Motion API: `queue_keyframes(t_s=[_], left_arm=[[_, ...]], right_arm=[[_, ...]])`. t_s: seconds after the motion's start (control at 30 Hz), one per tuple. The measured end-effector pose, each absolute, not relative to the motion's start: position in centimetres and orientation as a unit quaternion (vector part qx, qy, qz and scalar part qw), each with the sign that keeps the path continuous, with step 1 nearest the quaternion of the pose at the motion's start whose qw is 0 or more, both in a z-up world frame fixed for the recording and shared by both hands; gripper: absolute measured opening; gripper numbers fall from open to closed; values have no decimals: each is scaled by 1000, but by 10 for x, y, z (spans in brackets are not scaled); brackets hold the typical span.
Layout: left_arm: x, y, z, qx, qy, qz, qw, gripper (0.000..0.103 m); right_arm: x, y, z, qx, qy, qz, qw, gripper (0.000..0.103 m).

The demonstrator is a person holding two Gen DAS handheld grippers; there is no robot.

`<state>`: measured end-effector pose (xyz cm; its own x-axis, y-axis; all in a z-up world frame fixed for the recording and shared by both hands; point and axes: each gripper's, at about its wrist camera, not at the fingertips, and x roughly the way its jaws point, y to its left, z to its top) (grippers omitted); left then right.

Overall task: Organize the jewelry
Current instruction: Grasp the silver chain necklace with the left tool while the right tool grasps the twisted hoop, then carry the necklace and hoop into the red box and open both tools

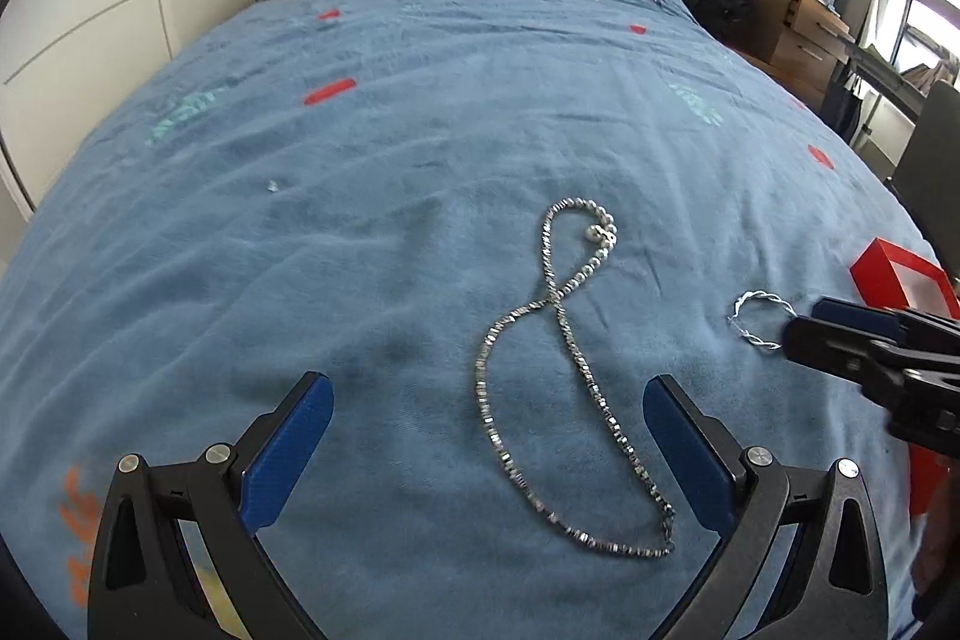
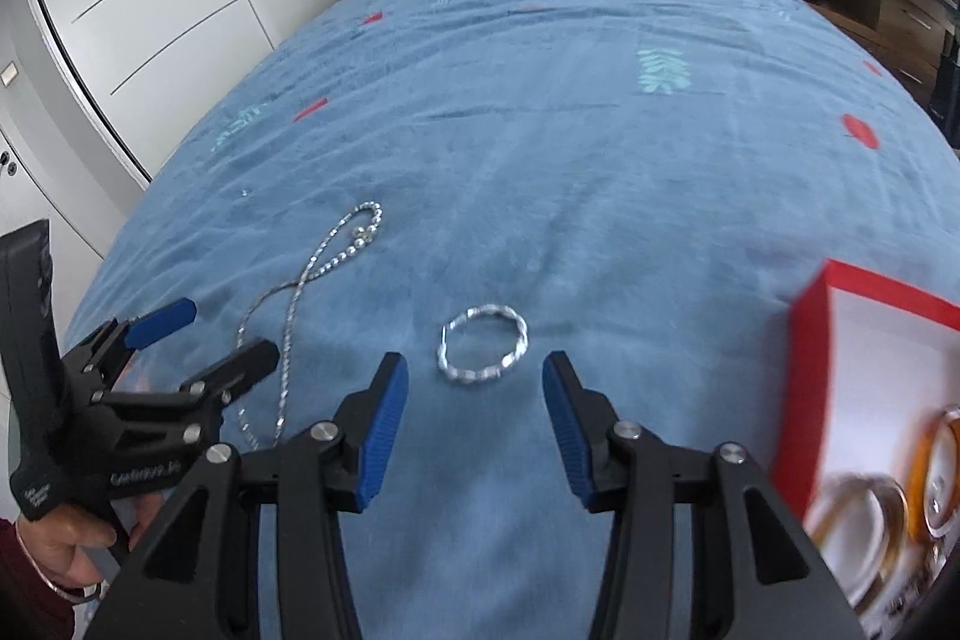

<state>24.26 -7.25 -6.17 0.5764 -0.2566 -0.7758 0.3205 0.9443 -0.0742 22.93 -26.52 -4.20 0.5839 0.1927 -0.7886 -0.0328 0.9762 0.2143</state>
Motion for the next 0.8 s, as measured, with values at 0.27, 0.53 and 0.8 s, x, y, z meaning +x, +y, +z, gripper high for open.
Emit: queue_keyframes(t_s=[0.27, 0.53, 0.8], left_arm=[[247, -80, -76, 44, 435, -159, 885, 93], [245, -79, -71, 39, 429, -158, 888, 45], [239, -85, -52, 34, 430, -175, 885, 3]], right_arm=[[249, -261, -60, 81, 465, 64, 879, 46], [245, -263, -61, 87, 458, 67, 882, 38], [224, -264, -41, 99, 438, 77, 890, 38]])
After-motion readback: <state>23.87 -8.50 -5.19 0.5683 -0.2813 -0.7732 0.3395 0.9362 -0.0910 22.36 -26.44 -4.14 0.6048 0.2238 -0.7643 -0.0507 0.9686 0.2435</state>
